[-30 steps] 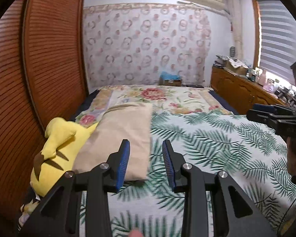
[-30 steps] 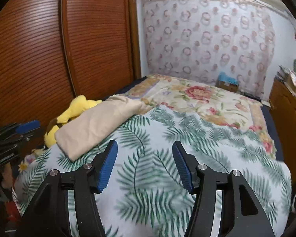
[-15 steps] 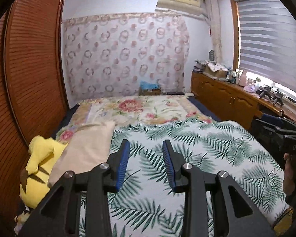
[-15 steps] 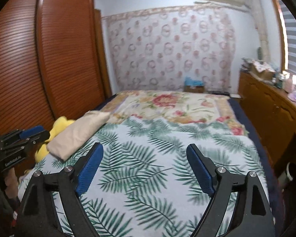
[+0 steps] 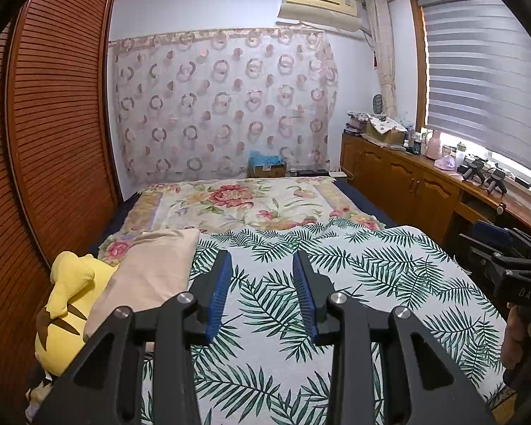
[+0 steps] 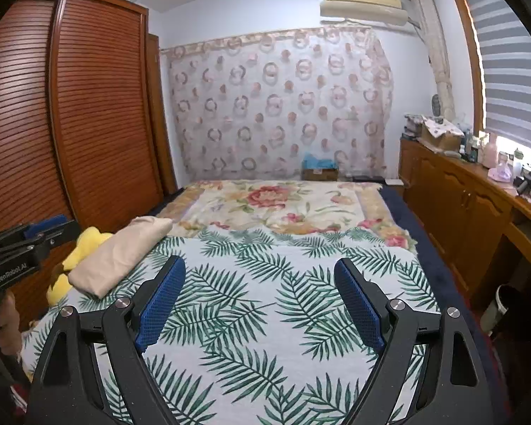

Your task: Fold small clothes

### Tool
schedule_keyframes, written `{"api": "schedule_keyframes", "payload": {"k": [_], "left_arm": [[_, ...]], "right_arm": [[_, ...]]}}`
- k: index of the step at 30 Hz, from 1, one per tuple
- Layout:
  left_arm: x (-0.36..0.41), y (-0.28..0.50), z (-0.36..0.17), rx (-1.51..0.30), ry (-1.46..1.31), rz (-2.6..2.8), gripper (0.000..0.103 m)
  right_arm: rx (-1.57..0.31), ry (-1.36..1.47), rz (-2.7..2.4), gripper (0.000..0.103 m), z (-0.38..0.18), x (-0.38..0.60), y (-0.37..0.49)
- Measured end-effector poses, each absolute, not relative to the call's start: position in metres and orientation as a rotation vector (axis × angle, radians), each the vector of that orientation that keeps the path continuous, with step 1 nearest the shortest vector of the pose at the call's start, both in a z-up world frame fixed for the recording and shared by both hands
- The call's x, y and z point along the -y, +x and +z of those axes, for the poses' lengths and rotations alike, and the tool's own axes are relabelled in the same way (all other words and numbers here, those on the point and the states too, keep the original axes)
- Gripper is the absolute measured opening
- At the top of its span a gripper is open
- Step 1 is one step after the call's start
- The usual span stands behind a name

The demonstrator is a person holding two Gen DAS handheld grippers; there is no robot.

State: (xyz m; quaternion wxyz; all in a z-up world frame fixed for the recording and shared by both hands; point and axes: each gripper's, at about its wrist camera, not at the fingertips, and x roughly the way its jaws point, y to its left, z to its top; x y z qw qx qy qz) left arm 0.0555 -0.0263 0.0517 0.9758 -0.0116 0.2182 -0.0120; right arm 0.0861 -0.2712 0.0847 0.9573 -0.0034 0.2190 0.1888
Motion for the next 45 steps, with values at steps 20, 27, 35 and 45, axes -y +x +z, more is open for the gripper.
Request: {"api": "schedule_keyframes", "payload": {"k": [20, 27, 35, 45], "left_arm": [[0.0204, 0.0538, 0.0491, -0.432, -0.030, -0.005, 0.035], [0.0207, 0.0527, 0.0496, -0.430, -0.029, -0.002, 0.035], [0.0201, 0.0516, 0.0513, -0.426, -0.028, -0.001, 0.035], [0.0201, 0.0512, 0.0507, -0.425, -0.027, 0.000, 0.036]], "right_arm": [[-0.441, -0.007, 0.368, 0.088, 0.0819, 0.2723, 0.0847], [-0.437, -0.007, 0.365, 0.088, 0.0828, 0.2720, 0.0843], [-0.437, -0.005, 0.367, 0.088, 0.0832, 0.2721, 0.0837], [-0.435, -0.005, 0.367, 0.088, 0.0853, 0.2718, 0.0824]]}}
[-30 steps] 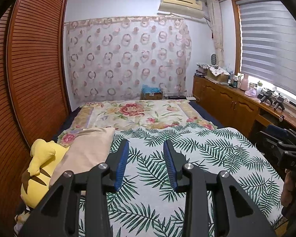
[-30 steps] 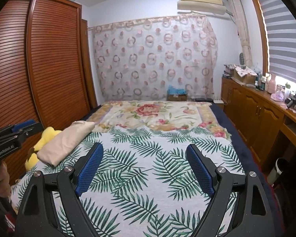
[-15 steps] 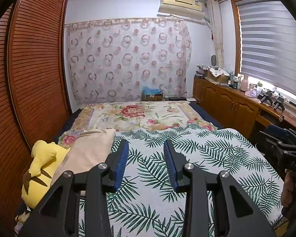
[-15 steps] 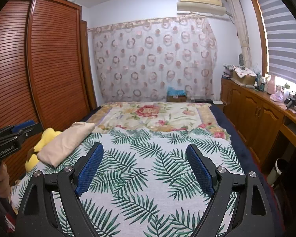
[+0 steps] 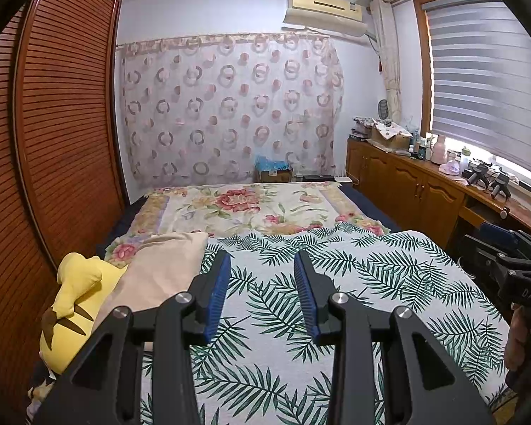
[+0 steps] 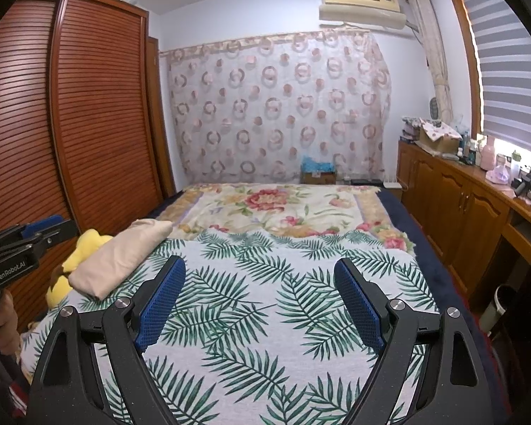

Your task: Fold small clothes

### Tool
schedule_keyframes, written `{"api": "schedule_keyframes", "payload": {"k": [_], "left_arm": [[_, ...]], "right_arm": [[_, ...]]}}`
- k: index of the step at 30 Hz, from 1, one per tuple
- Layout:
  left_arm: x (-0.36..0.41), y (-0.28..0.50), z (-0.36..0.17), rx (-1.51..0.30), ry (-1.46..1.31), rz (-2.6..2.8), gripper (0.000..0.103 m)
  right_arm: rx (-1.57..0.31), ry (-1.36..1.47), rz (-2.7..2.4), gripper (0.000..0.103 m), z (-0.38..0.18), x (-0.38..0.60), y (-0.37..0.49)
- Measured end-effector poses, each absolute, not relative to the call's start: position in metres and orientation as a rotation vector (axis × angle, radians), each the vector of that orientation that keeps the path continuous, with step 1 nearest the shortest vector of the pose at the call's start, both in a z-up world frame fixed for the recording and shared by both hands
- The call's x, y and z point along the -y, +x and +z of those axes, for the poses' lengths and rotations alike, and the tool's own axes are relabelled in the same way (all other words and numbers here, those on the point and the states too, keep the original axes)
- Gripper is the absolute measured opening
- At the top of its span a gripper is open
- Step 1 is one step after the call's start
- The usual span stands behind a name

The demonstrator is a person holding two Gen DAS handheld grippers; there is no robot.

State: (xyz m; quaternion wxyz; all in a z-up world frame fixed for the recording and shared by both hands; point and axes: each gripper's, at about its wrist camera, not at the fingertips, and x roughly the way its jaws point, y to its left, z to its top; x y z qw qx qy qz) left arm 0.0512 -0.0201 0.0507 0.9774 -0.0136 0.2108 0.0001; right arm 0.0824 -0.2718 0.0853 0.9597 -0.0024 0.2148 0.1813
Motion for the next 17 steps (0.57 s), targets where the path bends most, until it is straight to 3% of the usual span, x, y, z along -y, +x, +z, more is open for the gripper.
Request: {"api": "schedule_keyframes", "payload": {"k": [17], "left_arm": [[0.0196, 0.0512, 0.0544, -0.422, -0.027, 0.002, 0.036]], "right_arm": [[-0.433, -0.005, 0.368, 0.088, 0.0867, 0.2742, 0.0826]]}}
